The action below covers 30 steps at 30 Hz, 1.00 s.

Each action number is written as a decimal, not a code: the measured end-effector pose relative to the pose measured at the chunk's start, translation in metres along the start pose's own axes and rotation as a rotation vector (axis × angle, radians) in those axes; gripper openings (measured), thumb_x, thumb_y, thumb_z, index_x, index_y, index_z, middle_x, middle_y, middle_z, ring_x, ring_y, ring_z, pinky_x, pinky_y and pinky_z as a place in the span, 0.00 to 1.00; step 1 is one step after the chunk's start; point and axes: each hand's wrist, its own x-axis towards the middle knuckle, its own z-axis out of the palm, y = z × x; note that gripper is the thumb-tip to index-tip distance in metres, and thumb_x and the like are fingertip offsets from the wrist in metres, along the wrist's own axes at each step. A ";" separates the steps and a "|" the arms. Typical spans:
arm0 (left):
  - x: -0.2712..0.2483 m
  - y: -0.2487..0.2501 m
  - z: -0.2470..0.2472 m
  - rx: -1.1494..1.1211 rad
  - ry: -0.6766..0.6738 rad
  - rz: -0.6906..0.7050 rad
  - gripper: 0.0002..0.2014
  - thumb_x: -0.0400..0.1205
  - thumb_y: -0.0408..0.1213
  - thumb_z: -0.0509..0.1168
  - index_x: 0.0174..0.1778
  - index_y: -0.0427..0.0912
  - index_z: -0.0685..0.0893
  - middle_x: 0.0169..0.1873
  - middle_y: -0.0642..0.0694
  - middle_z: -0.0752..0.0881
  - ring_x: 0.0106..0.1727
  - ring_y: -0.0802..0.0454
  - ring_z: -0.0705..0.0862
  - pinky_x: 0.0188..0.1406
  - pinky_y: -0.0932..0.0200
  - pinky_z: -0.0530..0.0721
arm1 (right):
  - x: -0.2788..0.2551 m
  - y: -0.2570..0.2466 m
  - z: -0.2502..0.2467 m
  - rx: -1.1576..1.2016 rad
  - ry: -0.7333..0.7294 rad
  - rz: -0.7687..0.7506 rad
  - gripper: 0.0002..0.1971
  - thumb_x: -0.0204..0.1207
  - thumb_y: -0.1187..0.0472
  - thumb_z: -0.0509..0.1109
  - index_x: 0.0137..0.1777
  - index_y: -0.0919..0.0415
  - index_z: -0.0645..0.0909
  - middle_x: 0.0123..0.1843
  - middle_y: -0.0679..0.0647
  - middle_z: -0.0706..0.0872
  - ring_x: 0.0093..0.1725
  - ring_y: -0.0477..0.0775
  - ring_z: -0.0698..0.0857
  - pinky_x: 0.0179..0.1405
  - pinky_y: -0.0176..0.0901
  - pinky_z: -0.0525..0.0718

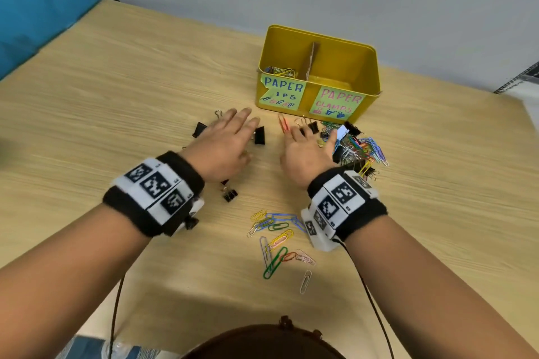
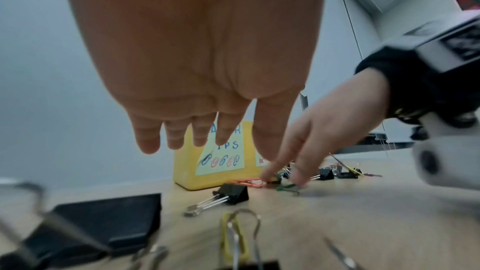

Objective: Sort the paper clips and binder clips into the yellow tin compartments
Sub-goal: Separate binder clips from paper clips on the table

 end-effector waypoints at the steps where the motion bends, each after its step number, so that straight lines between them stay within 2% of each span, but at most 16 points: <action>1: 0.004 0.006 -0.002 0.049 -0.036 0.003 0.37 0.84 0.48 0.55 0.83 0.46 0.41 0.84 0.45 0.38 0.84 0.45 0.38 0.84 0.43 0.44 | -0.006 0.006 0.005 -0.015 -0.036 0.005 0.29 0.83 0.61 0.51 0.83 0.60 0.50 0.87 0.54 0.49 0.86 0.57 0.47 0.75 0.79 0.37; 3: 0.010 0.019 -0.004 0.202 -0.112 -0.020 0.38 0.84 0.54 0.51 0.83 0.41 0.41 0.84 0.43 0.39 0.84 0.44 0.38 0.84 0.41 0.42 | -0.021 0.018 0.011 0.016 -0.064 -0.004 0.28 0.84 0.58 0.49 0.83 0.59 0.50 0.87 0.52 0.49 0.86 0.55 0.47 0.76 0.77 0.39; 5: 0.011 0.030 0.000 0.333 -0.180 -0.090 0.41 0.82 0.61 0.46 0.82 0.35 0.42 0.84 0.38 0.41 0.85 0.41 0.40 0.83 0.39 0.41 | -0.034 0.031 0.013 0.111 -0.018 0.016 0.29 0.83 0.60 0.51 0.83 0.59 0.50 0.87 0.52 0.49 0.86 0.55 0.47 0.78 0.74 0.41; 9: -0.001 0.043 0.020 0.355 -0.309 -0.169 0.46 0.79 0.66 0.43 0.81 0.30 0.42 0.83 0.32 0.44 0.84 0.37 0.45 0.83 0.38 0.42 | -0.041 0.043 0.015 0.217 0.050 -0.019 0.30 0.83 0.66 0.51 0.83 0.58 0.49 0.87 0.51 0.50 0.86 0.54 0.47 0.81 0.65 0.44; 11: -0.010 0.052 0.029 0.306 -0.319 -0.136 0.46 0.80 0.64 0.44 0.81 0.31 0.40 0.82 0.32 0.42 0.84 0.36 0.43 0.83 0.38 0.42 | -0.039 0.036 0.014 0.224 0.040 -0.080 0.31 0.82 0.67 0.51 0.84 0.56 0.47 0.87 0.50 0.50 0.86 0.54 0.47 0.82 0.62 0.44; 14: -0.023 0.067 0.034 0.111 -0.366 0.042 0.41 0.82 0.59 0.47 0.82 0.35 0.41 0.83 0.36 0.40 0.85 0.41 0.41 0.83 0.42 0.42 | -0.029 0.027 0.020 0.206 -0.038 -0.164 0.30 0.83 0.62 0.51 0.84 0.58 0.46 0.87 0.51 0.47 0.86 0.56 0.47 0.84 0.62 0.49; 16: -0.024 0.069 0.028 -0.001 -0.276 0.092 0.35 0.84 0.51 0.50 0.82 0.36 0.48 0.84 0.38 0.49 0.85 0.44 0.49 0.83 0.44 0.48 | -0.029 0.029 0.025 0.161 -0.151 -0.221 0.29 0.81 0.62 0.52 0.82 0.62 0.52 0.86 0.59 0.51 0.85 0.60 0.52 0.83 0.61 0.57; 17: -0.020 0.066 0.024 -0.032 -0.188 0.088 0.31 0.85 0.46 0.51 0.81 0.35 0.53 0.83 0.38 0.56 0.83 0.44 0.55 0.82 0.45 0.53 | -0.032 0.034 0.024 0.162 -0.183 -0.215 0.27 0.81 0.63 0.53 0.81 0.63 0.59 0.84 0.62 0.59 0.83 0.61 0.60 0.81 0.57 0.63; 19: -0.008 0.061 0.015 -0.071 -0.059 0.067 0.27 0.84 0.37 0.52 0.80 0.36 0.58 0.80 0.37 0.62 0.81 0.43 0.61 0.82 0.47 0.58 | -0.042 0.044 0.013 0.207 -0.145 -0.137 0.21 0.80 0.67 0.54 0.73 0.63 0.71 0.74 0.64 0.76 0.73 0.62 0.76 0.72 0.48 0.74; 20: 0.001 0.060 0.012 -0.098 -0.041 0.076 0.28 0.83 0.34 0.53 0.81 0.36 0.56 0.81 0.38 0.60 0.82 0.43 0.59 0.82 0.47 0.57 | -0.045 0.049 0.009 0.239 -0.078 -0.102 0.21 0.79 0.69 0.55 0.72 0.64 0.72 0.72 0.64 0.78 0.70 0.63 0.78 0.69 0.46 0.74; 21: 0.010 0.062 0.011 -0.117 -0.045 0.107 0.30 0.82 0.30 0.53 0.82 0.38 0.53 0.83 0.39 0.55 0.84 0.44 0.55 0.84 0.47 0.55 | -0.047 0.054 0.006 0.268 -0.019 -0.077 0.23 0.78 0.70 0.56 0.74 0.66 0.69 0.74 0.64 0.76 0.73 0.62 0.76 0.71 0.45 0.72; 23: 0.033 0.072 0.010 -0.079 -0.072 0.209 0.35 0.80 0.27 0.53 0.83 0.44 0.48 0.84 0.44 0.45 0.85 0.45 0.46 0.85 0.46 0.50 | -0.041 0.061 0.008 0.288 0.021 -0.055 0.31 0.76 0.72 0.57 0.80 0.69 0.58 0.82 0.64 0.63 0.81 0.61 0.64 0.81 0.47 0.62; 25: 0.052 0.082 0.011 0.048 -0.078 0.298 0.36 0.80 0.29 0.55 0.83 0.48 0.47 0.84 0.48 0.41 0.85 0.46 0.42 0.84 0.42 0.47 | -0.034 0.064 0.016 0.269 0.011 0.002 0.34 0.75 0.68 0.59 0.82 0.70 0.52 0.84 0.65 0.56 0.83 0.63 0.58 0.82 0.55 0.60; 26: 0.060 0.085 0.012 0.117 -0.080 0.309 0.35 0.81 0.32 0.56 0.83 0.48 0.48 0.84 0.47 0.41 0.85 0.46 0.41 0.84 0.41 0.47 | -0.034 0.066 0.018 0.257 0.001 0.038 0.34 0.75 0.65 0.60 0.81 0.70 0.55 0.83 0.65 0.58 0.83 0.64 0.58 0.81 0.58 0.62; 28: 0.065 0.082 0.013 0.222 -0.096 0.252 0.32 0.83 0.41 0.55 0.82 0.45 0.51 0.84 0.43 0.42 0.85 0.43 0.41 0.82 0.39 0.46 | -0.036 0.069 0.018 0.225 -0.008 0.111 0.25 0.76 0.64 0.59 0.74 0.69 0.67 0.77 0.66 0.70 0.78 0.66 0.67 0.75 0.61 0.69; 30: 0.059 0.074 0.015 0.262 -0.086 0.166 0.31 0.84 0.48 0.53 0.82 0.43 0.53 0.84 0.39 0.47 0.85 0.39 0.43 0.82 0.37 0.46 | -0.037 0.072 0.012 0.226 0.049 0.159 0.16 0.77 0.66 0.56 0.63 0.66 0.76 0.66 0.67 0.80 0.70 0.67 0.76 0.68 0.59 0.76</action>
